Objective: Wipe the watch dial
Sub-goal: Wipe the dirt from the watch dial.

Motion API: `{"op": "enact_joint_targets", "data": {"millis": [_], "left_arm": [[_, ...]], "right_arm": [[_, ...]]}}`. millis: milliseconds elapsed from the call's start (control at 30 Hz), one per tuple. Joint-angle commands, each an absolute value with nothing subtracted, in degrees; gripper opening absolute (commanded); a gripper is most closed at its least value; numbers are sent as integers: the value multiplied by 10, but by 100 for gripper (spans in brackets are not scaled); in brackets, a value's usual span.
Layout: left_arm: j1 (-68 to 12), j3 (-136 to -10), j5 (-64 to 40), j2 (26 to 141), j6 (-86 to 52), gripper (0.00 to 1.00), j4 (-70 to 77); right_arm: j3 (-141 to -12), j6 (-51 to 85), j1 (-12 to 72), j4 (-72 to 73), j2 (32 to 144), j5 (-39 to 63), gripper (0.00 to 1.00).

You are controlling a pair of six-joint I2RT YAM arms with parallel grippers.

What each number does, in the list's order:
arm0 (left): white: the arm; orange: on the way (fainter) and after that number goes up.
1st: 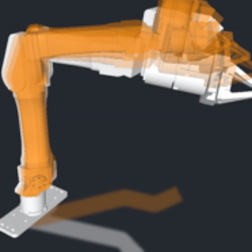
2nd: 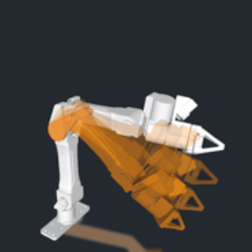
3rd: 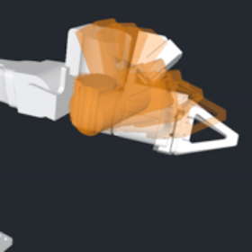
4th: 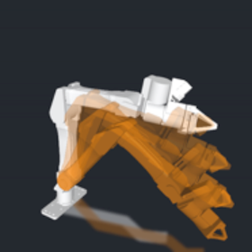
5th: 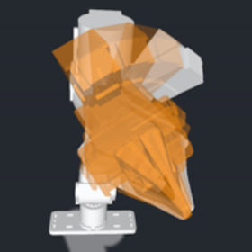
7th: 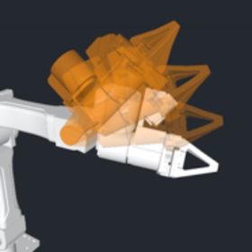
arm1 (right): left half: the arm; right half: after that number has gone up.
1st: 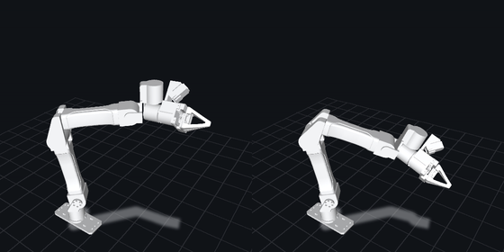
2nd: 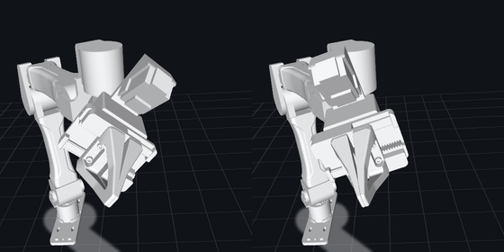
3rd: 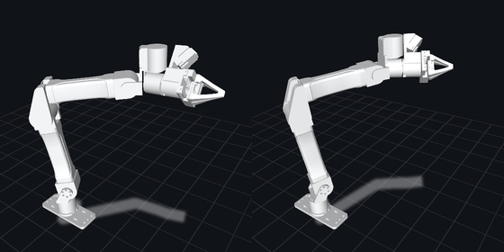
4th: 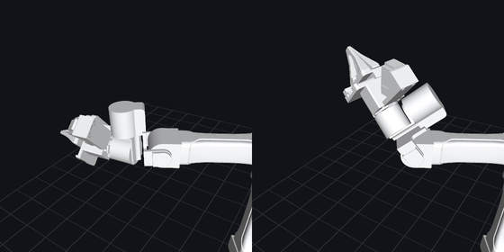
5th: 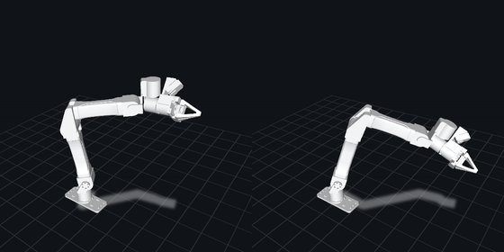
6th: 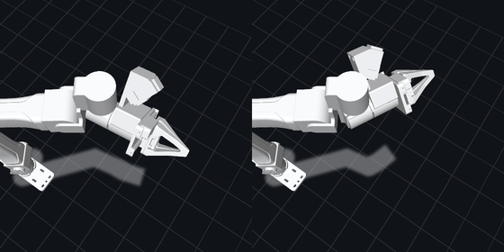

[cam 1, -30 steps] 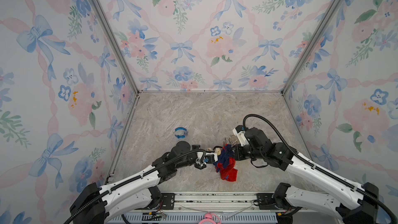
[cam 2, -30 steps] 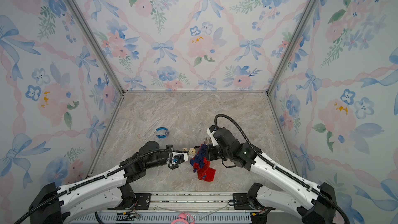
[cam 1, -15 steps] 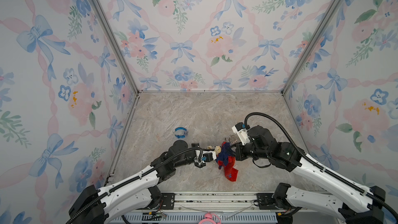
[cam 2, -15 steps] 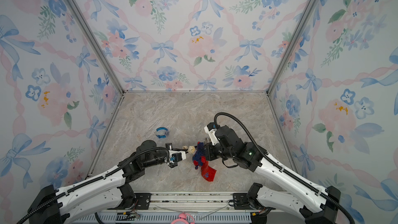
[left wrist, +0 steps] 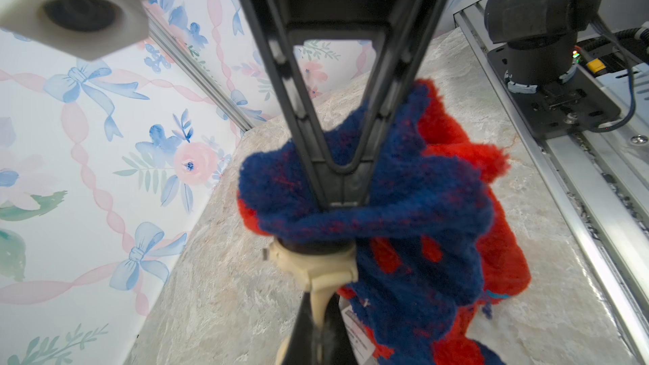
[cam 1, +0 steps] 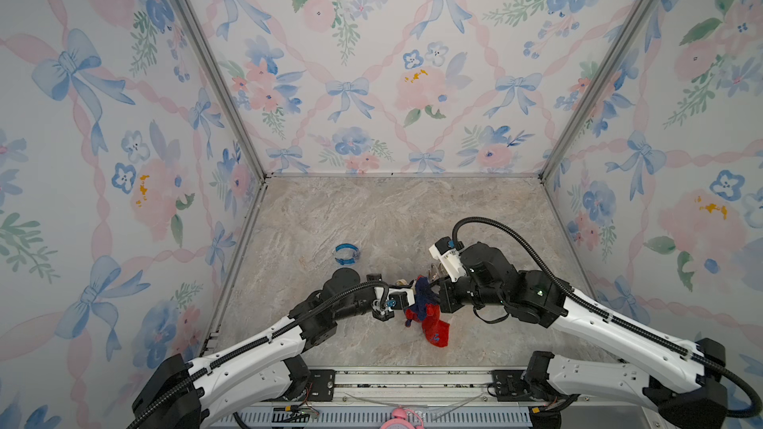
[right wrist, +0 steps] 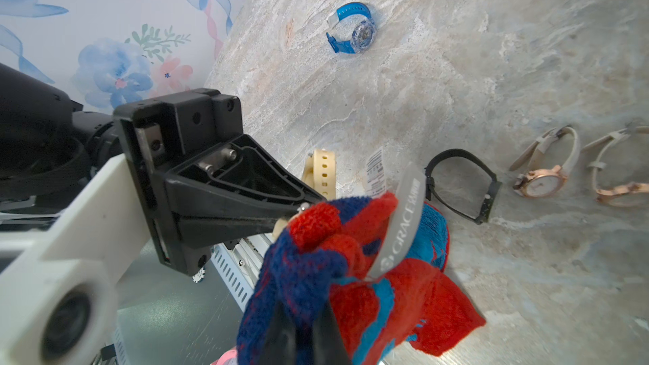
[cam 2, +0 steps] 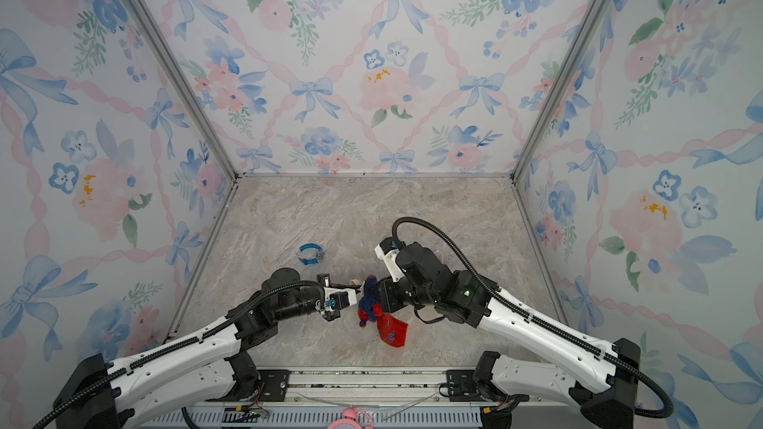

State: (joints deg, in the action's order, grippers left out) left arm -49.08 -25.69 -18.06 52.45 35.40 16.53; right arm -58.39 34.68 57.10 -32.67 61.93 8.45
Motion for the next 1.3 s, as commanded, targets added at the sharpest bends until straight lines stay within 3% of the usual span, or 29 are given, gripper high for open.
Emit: {"op": "enact_joint_targets", "data": {"millis": [0,300,533,1267], "left_arm": [[-489,-255,-196,516,342,0,178],[-484,-248,-206,516,339,0,183],[-484,-245,-205,498,336,0,171],[-477,-262,-210,532,355,0,155]], "right_arm": [[-580,343,562,-317,624,73,0],[-495,336,433,-324,569,144,0],[-518,343,446,-329,532,161,0],[-605,327,517,-305,660,156,0]]}}
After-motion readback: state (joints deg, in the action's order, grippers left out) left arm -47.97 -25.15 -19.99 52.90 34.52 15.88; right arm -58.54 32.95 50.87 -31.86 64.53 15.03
